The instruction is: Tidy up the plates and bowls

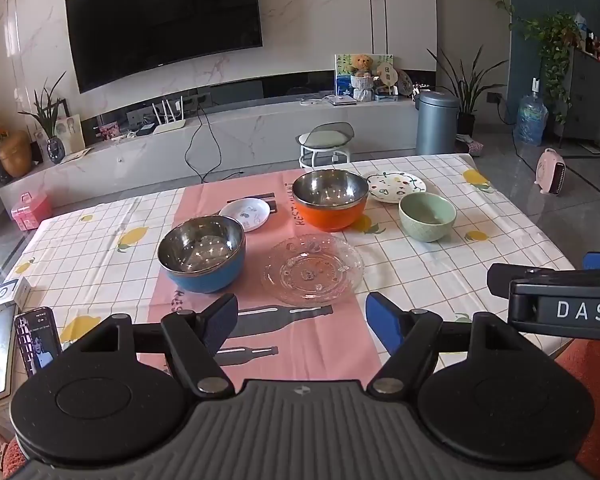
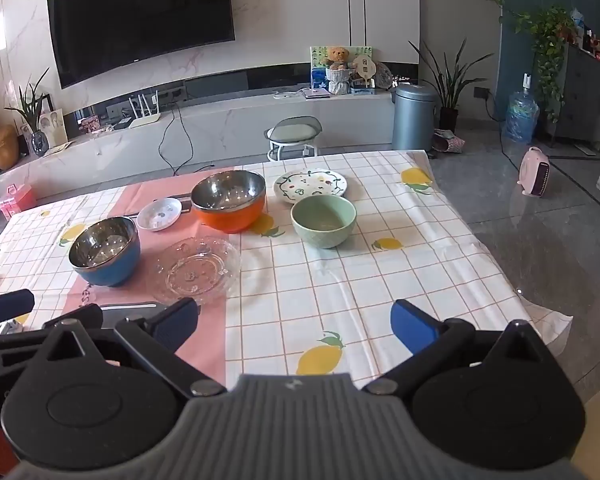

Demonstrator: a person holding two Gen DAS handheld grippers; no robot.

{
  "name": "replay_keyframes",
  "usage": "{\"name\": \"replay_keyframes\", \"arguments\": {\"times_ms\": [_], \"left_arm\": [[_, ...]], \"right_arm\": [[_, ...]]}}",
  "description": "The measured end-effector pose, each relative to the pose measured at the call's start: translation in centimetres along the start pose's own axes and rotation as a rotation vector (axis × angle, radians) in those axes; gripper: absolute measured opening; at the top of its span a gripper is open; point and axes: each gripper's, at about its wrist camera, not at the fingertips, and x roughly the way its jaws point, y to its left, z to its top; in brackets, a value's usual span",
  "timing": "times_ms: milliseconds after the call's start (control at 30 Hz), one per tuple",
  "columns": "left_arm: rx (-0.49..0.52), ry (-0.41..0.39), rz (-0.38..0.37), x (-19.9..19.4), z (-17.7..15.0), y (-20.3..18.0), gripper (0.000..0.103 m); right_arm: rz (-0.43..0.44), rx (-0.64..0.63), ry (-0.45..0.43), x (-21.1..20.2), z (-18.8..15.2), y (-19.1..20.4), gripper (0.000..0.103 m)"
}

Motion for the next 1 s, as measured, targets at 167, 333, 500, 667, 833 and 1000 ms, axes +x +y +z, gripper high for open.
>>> {"name": "replay_keyframes", "arguments": {"times_ms": [167, 333, 500, 667, 833, 1000], "left_arm": [[-0.012, -0.005, -0.001, -0.3, 0.1, 0.3, 0.086], [-0.011, -0.004, 0.007, -0.3, 0.0, 0.5, 0.086], [-0.022, -0.006, 0.012, -0.5, 0.0, 0.8, 0.086], [-0.035, -0.006, 0.013, -0.6, 0.1, 1.1, 0.086], [-0.043, -0.015, 0.013, -1.0, 0.3, 1.4, 0.086], [-0.042, -0.015, 0.012, -1.0, 0.3, 1.4, 0.086]], "right_arm": [[-0.028, -0.033, -0.015, -0.4, 0.0, 0.4, 0.100], [-0.024, -0.051, -0.024, -0.5, 0.0, 1.0, 0.100], [-0.020, -0.058, -0.018, -0.6, -0.2, 1.2, 0.100], [-0.018, -0.059, -0.018, -0.8, -0.1, 1.4, 0.100], [-0.026, -0.061, -0.019, -0.8, -0.2, 1.4, 0.100], [-0.026, -0.055, -0.017, -0.7, -0.1, 1.3, 0.100]]}}
